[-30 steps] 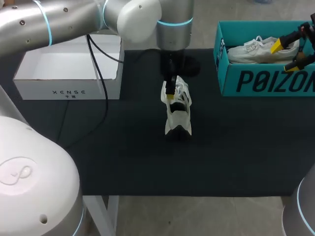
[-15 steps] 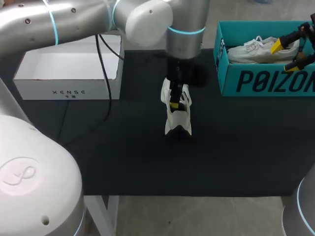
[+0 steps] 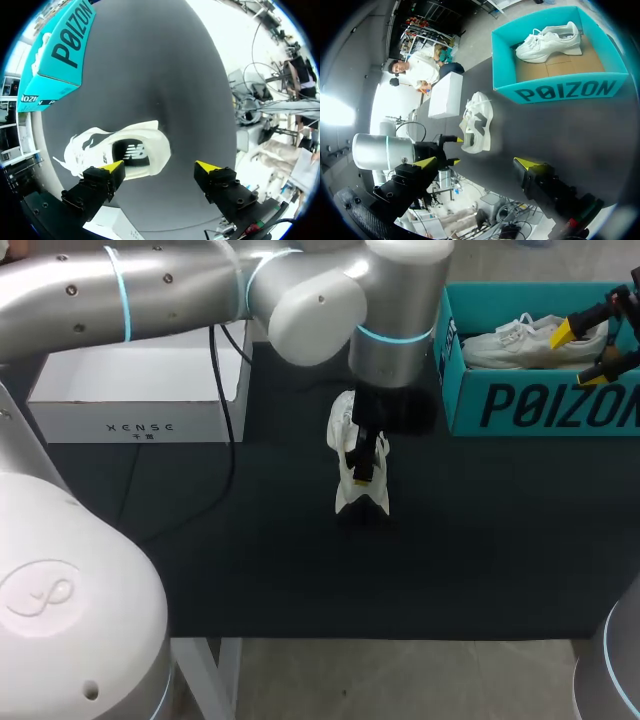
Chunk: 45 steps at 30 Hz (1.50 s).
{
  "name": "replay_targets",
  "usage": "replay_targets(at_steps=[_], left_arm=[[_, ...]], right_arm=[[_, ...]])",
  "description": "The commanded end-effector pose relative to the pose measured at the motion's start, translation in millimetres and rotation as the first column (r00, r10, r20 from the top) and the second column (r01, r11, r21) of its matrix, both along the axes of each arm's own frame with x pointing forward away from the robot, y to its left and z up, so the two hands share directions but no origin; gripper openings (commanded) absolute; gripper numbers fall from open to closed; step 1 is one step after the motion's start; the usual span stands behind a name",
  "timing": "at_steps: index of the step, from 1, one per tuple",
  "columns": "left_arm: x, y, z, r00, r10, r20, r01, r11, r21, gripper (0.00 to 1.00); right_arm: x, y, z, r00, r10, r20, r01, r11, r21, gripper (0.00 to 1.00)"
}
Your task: Take the shoe out of the shoebox, open the shoe tongue, remove and reinsert the insole, then place the shoe into the shoebox
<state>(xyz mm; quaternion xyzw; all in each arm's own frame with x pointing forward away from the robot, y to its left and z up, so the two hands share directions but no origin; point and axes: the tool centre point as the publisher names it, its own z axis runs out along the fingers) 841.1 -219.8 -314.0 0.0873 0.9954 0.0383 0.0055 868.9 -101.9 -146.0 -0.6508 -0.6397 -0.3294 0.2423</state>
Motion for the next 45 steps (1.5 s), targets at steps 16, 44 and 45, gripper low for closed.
replay_targets(at_steps=[16, 44, 45], left_arm=[[-9.9, 13, -48, 0.987, 0.116, 0.107, -0.11, 0.992, -0.064, 1.0], [7.8, -4, -90, 0.993, 0.105, 0.054, -0.103, 0.994, -0.047, 1.0], [7.1, -3, -91, 0.993, 0.105, 0.053, -0.103, 0.994, -0.046, 1.0]], right_arm=[[0.5, 0, 0, 1.0, 0.0, -0.002, 0.0, 1.0, -0.003, 1.0], [0.5, 0, 0, 1.0, 0.0, -0.002, 0.0, 1.0, -0.003, 1.0], [0.5, 0, 0, 1.0, 0.0, -0.002, 0.0, 1.0, -0.003, 1.0]])
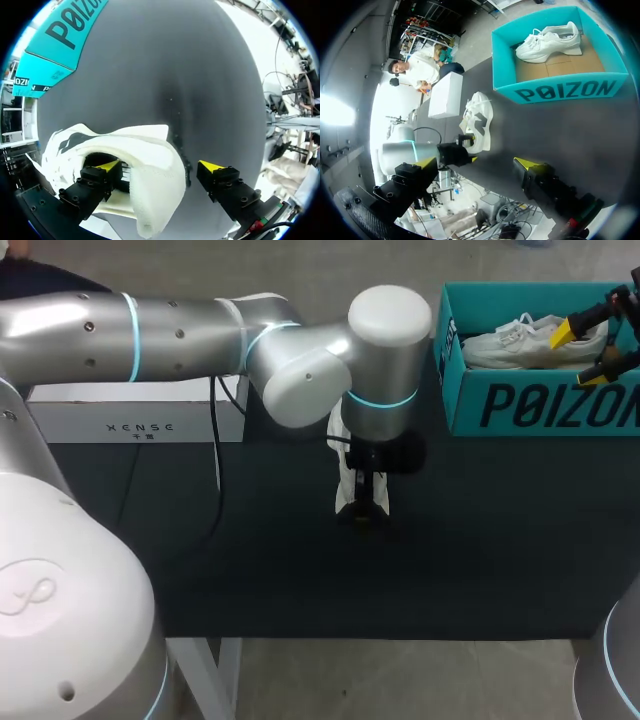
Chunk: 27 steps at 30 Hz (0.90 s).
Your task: Take the shoe out of the shoebox, open the shoe tongue, remove and reinsert the insole, then place the shoe into the shoebox
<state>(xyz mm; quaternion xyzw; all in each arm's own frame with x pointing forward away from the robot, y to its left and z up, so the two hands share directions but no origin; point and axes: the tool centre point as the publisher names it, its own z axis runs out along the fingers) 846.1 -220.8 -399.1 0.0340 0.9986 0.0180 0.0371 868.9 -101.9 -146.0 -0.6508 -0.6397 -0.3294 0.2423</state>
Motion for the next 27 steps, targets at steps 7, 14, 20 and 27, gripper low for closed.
replay_targets(at_steps=[7, 14, 20, 27], left_arm=[[0.5, -4, -10, 1.0, -0.016, -0.02, 0.016, 1.0, -0.003, 0.0], [-10.6, -9, -4, 0.999, -0.02, -0.025, 0.019, 1.0, -0.021, 0.0], [-14.8, -11, -1, 0.998, -0.025, -0.057, 0.024, 1.0, -0.019, 0.0], [-14.8, -11, -1, 0.998, -0.025, -0.057, 0.024, 1.0, -0.019, 0.0]], right_arm=[[0.5, 0, 0, 1.0, 0.0, -0.002, 0.0, 1.0, -0.003, 1.0], [0.5, 0, 0, 1.0, 0.0, -0.002, 0.0, 1.0, -0.003, 1.0], [0.5, 0, 0, 1.0, 0.0, -0.002, 0.0, 1.0, -0.003, 1.0], [0.5, 0, 0, 1.0, 0.0, -0.002, 0.0, 1.0, -0.003, 1.0]])
